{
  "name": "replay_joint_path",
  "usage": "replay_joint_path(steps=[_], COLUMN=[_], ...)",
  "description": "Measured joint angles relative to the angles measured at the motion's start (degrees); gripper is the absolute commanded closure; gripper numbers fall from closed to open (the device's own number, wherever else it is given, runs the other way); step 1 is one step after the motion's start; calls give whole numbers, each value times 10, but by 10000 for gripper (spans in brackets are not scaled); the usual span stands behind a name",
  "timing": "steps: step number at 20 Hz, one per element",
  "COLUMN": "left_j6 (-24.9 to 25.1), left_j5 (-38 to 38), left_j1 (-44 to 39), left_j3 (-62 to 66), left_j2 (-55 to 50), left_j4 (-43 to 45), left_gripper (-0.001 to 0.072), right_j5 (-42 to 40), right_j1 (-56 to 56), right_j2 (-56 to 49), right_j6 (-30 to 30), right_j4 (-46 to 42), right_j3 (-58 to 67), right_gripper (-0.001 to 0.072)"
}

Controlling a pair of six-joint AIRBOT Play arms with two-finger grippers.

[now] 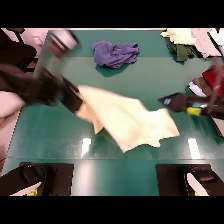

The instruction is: Fold the shirts.

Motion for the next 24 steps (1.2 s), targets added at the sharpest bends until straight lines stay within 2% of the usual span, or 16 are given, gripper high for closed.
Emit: replay_joint_path(steps=[3,4,5,6,7,8,11,16,20,24], left_j6=[4,5,6,6,6,6,-5,-28,-35,-38], left_j5=[-3,-1,-1,-3,-5,-10,-25,-30,-39,-44], left_j1=[0,0,0,0,0,0,0,0,0,0], left_j3=[-137,-176,-204,-226,-241,-250,-255,-209,-159,-118], left_j2=[-24,-28,-31,-33,-35,-37,-38,-31,-29,-28], left_j4=[-55,-63,-68,-72,-75,-77,-65,-22,-12,-5], left_gripper=[679,675,444,230,189,189,189,188,189,189], right_j5=[-7,-9,-5,2,11,28,90,174,141,105], right_j1=[25,24,17,2,-17,-43,-150,-285,-312,-308], right_j2=[-25,-28,-29,-26,-19,-7,44,131,130,57], right_j6=[26,32,36,40,44,48,52,50,89,113], right_j4=[-51,-63,-74,-87,-95,-104,-132,-135,-118,-104], right_j3=[-61,-78,-93,-108,-120,-134,-176,-271,-294,-287], right_gripper=[664,565,464,432,379,304,195,212,219,219])
